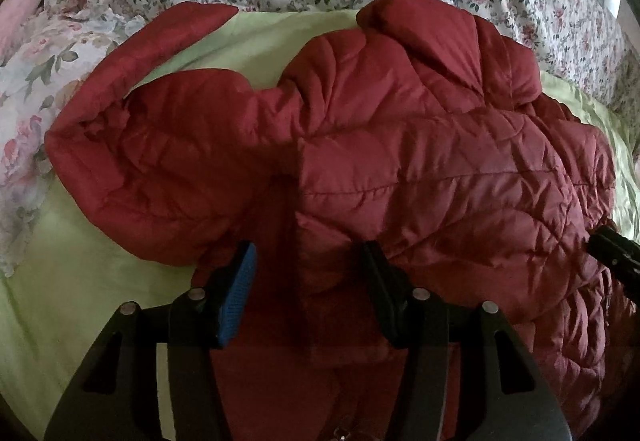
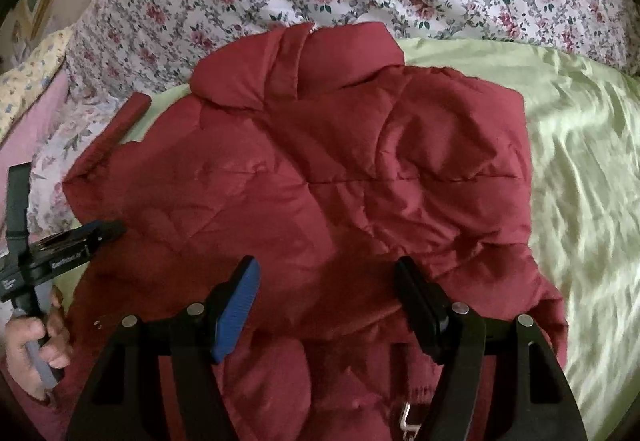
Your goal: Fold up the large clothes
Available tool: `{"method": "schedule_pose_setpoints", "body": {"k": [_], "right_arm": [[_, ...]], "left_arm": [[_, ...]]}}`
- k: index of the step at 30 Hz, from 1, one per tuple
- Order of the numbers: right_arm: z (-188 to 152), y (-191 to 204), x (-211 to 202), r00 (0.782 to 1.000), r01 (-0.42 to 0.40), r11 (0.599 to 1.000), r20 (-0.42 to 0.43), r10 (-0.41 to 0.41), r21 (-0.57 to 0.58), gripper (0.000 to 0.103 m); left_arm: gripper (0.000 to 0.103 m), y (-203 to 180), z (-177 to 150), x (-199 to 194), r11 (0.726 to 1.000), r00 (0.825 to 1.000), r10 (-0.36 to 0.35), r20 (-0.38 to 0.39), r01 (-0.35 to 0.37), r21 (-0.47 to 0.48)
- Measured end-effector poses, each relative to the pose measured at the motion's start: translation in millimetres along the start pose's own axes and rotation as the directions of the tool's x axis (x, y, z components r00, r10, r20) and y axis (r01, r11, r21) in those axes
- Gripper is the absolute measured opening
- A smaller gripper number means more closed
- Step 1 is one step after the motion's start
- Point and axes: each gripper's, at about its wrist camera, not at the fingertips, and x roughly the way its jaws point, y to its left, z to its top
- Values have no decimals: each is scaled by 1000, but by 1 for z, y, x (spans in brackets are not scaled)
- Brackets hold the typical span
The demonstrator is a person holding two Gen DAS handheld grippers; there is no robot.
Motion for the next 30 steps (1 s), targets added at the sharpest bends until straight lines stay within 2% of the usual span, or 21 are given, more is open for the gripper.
{"method": "schedule_pose_setpoints", "body": {"k": [9, 30], "right_arm": [[-1, 6, 18, 999, 36, 999, 10, -36, -20, 80], [-2, 1, 15, 1000, 7, 1000, 15, -6, -17, 80]], "left_arm": [[66, 3, 0, 4, 1000, 1000, 4, 0, -4, -7], [67, -5, 2, 6, 999, 999, 50, -6, -50, 9]]}}
